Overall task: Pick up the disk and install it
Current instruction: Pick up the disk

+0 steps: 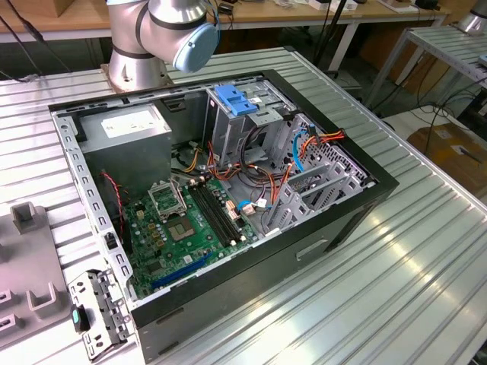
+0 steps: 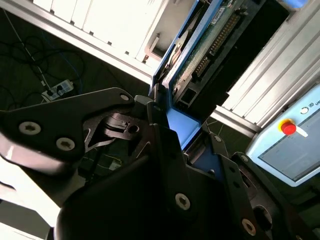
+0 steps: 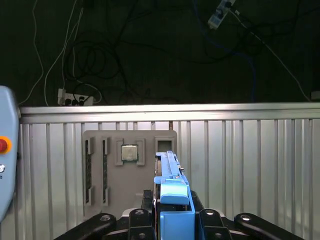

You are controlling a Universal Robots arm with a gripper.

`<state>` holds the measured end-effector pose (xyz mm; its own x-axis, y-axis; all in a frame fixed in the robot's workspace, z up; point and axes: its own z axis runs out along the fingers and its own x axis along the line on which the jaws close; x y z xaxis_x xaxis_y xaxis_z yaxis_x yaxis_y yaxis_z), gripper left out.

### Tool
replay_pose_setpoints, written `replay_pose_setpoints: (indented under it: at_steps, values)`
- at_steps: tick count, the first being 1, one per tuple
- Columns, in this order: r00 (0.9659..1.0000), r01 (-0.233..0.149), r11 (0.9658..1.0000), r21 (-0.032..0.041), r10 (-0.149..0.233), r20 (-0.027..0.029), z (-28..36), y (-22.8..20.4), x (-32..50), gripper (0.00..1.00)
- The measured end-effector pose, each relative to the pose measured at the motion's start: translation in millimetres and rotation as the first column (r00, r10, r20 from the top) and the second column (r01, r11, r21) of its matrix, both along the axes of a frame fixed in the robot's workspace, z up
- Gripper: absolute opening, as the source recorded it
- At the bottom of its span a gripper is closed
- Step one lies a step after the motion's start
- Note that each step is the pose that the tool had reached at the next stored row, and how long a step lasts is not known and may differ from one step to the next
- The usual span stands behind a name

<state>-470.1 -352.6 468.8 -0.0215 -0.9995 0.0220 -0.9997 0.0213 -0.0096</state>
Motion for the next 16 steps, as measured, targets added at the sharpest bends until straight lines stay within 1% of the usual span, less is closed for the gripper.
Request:
replay_pose_setpoints:
  at_steps: [1, 3, 5, 16]
  values:
    - [1.0, 0.0, 1.0, 0.0, 0.0, -0.0004, 2.6, 0.0, 0.1, 0.37]
    - [1.0, 0.0, 1.0, 0.0, 0.0, -0.001, 5.5, 0.0, 0.1, 0.37]
    - [1.0, 0.0, 1.0, 0.0, 0.0, -0.0024, 10.9, 0.0, 0.3, 0.37]
    - [1.0, 0.0, 1.0, 0.0, 0.0, -0.006, 28.5, 0.0, 0.8, 0.37]
